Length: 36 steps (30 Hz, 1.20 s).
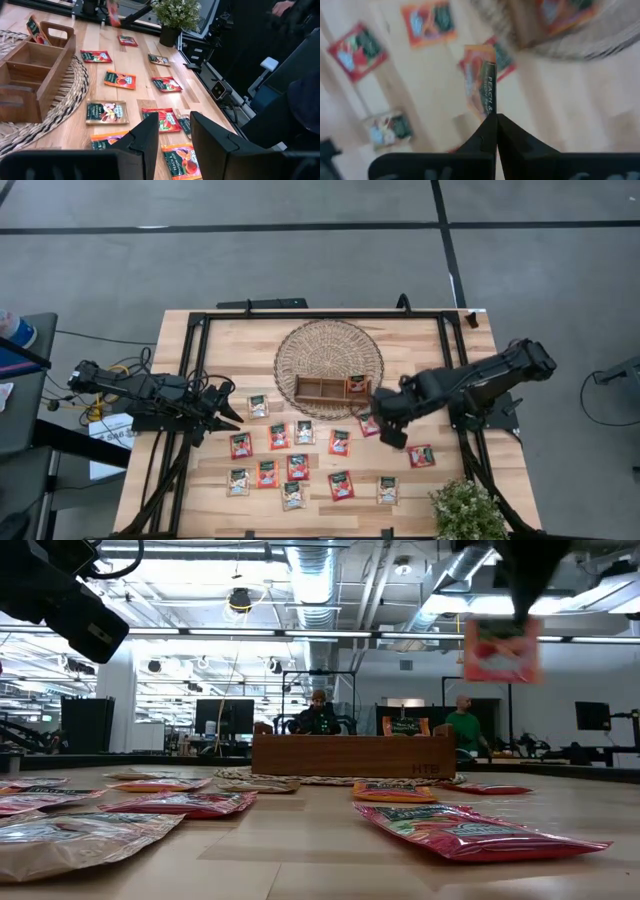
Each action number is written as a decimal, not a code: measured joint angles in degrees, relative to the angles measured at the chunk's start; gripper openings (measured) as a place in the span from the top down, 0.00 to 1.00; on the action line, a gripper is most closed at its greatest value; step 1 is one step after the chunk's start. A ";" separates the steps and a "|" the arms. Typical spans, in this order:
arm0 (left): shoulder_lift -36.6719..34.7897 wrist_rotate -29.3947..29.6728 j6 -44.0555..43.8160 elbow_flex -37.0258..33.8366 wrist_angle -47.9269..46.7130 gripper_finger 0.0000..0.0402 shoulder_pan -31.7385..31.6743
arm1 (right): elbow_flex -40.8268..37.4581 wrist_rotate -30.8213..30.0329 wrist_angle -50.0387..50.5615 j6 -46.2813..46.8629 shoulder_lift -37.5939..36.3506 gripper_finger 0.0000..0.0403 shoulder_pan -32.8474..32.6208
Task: Pick & Place Tea
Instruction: Put the orange tea bag into the right section of the wooden organizer
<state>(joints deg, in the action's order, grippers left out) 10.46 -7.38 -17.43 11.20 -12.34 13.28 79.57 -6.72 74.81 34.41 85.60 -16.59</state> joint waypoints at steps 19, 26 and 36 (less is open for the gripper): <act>0.00 0.02 0.04 0.00 -0.02 0.74 -0.01 | 7.24 -6.90 -2.35 -26.96 0.00 1.00 15.19; 0.00 0.02 0.06 0.00 -0.02 0.74 -0.02 | 7.34 -6.90 -3.49 -34.31 4.48 1.00 16.73; 0.01 0.04 0.13 0.00 -0.09 0.74 0.00 | 7.22 -7.86 -3.33 -43.44 13.75 1.00 16.65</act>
<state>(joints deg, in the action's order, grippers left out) 10.47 -7.34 -17.30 11.20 -12.43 13.27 86.79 -14.58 71.48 -9.02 99.35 0.05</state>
